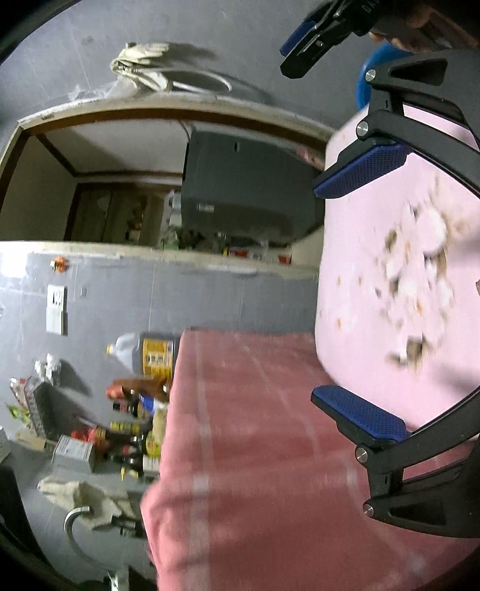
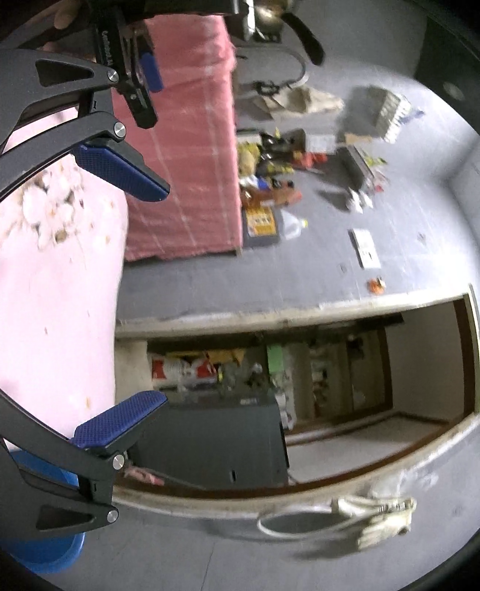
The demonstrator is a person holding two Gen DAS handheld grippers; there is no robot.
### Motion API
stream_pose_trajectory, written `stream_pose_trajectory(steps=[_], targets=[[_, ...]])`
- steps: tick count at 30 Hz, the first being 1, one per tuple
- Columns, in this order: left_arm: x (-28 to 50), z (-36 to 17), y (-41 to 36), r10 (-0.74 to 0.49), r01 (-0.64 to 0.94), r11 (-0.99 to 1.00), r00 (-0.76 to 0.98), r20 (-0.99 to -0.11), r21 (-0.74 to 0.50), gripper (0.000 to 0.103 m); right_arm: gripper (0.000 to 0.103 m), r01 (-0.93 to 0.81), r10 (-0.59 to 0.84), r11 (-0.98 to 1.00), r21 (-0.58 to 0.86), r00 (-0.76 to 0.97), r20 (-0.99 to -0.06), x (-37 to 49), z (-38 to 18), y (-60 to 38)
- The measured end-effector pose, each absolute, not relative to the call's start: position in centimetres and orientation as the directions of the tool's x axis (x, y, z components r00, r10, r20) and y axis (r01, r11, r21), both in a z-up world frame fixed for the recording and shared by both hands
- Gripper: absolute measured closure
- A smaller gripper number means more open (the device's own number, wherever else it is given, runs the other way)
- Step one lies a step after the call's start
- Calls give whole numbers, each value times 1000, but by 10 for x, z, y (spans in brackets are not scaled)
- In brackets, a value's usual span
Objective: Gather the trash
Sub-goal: 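Move both open tools back over the pink cushion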
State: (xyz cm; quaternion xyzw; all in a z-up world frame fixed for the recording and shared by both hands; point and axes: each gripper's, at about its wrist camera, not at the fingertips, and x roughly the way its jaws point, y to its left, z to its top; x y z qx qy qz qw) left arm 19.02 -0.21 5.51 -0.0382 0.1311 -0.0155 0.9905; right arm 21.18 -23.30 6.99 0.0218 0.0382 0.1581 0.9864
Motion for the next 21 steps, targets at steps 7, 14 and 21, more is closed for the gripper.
stream_pose_trajectory(steps=[7,14,21], targets=[[186,20,27,-1,-20,998,944,-330,-60,4,0,-420,416,907,41,875,-246,238,42,-200],[204,-12,38,-6,-25,998,890,-455,-63,4,0,-457,448,885,87,787,-424,271,12,-184],[230,-28,45,-56,-16,993,817,-574,-121,4,9,-488,430,871,55,704,-565,292,-7,-163]])
